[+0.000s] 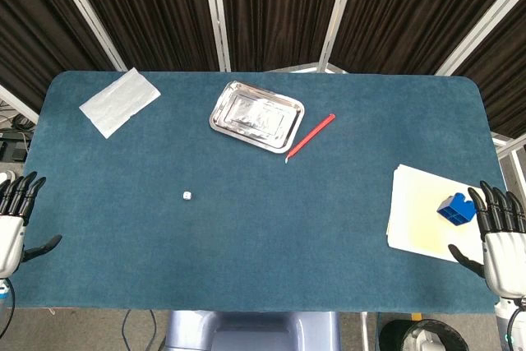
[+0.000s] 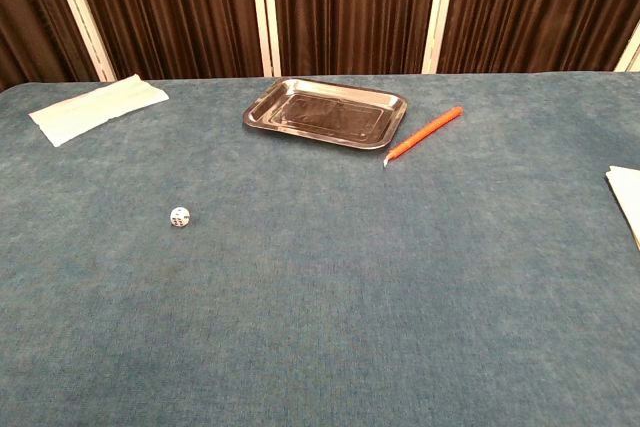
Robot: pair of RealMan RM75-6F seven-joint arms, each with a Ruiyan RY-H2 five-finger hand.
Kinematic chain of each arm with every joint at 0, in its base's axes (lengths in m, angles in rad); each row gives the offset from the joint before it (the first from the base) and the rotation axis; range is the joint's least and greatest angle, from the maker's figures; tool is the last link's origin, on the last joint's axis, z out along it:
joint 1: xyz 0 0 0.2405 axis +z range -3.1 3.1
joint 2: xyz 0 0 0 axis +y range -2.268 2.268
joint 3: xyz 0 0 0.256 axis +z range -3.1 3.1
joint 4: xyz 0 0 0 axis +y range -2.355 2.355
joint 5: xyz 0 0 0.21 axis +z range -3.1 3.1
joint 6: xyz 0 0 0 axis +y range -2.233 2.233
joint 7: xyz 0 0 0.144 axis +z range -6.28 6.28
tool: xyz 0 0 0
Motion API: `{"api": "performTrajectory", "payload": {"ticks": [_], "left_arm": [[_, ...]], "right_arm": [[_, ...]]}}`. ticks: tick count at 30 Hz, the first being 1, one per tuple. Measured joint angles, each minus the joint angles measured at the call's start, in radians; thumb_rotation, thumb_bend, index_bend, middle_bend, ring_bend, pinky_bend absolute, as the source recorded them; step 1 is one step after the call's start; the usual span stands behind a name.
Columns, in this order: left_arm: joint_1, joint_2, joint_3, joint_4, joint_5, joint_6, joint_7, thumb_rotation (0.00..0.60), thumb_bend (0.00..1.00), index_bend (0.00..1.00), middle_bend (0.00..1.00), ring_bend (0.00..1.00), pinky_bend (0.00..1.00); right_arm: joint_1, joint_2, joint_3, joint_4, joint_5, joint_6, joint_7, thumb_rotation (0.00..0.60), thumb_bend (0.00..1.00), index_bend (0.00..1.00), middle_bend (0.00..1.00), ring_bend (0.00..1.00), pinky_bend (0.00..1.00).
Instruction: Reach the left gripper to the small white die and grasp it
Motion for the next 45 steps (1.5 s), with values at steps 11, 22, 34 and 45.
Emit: {"api": "performTrajectory", "payload": {"ticks": [11,22,34,45], "left_arm": [[-0.023,-0.016,-0.012,0.000,-0.046,-0.056,0.026,0.600,0.39,0.00,0.83,0.76,0.92],[-0.209,-0.025,-0.047,-0.098,-0.212,-0.448,0.110,0.600,0.98,0.00,1.00,0.96,1.00],[-0.434,-0.099,-0.079,-0.155,-0.494,-0.713,0.304,0.600,0.98,0.00,1.00,0.96,1.00],[-0.497,-0.184,-0.052,-0.107,-0.550,-0.740,0.330,0.600,0.99,0.00,1.00,0.96,1.00]], "right_arm": [[0.001,-0.001,-0.010,0.001,-0.001,-0.025,-0.019,0.600,0.00,0.00,0.00,0.00,0.00],[0.023,-0.014,-0.010,-0.009,0.011,-0.077,-0.066,0.600,0.00,0.00,0.00,0.00,0.00],[0.038,-0.025,-0.005,0.008,0.053,-0.123,-0.072,0.600,0.00,0.00,0.00,0.00,0.00],[0.042,-0.023,0.000,0.017,0.075,-0.140,-0.061,0.600,0.00,0.00,0.00,0.00,0.00]]}}
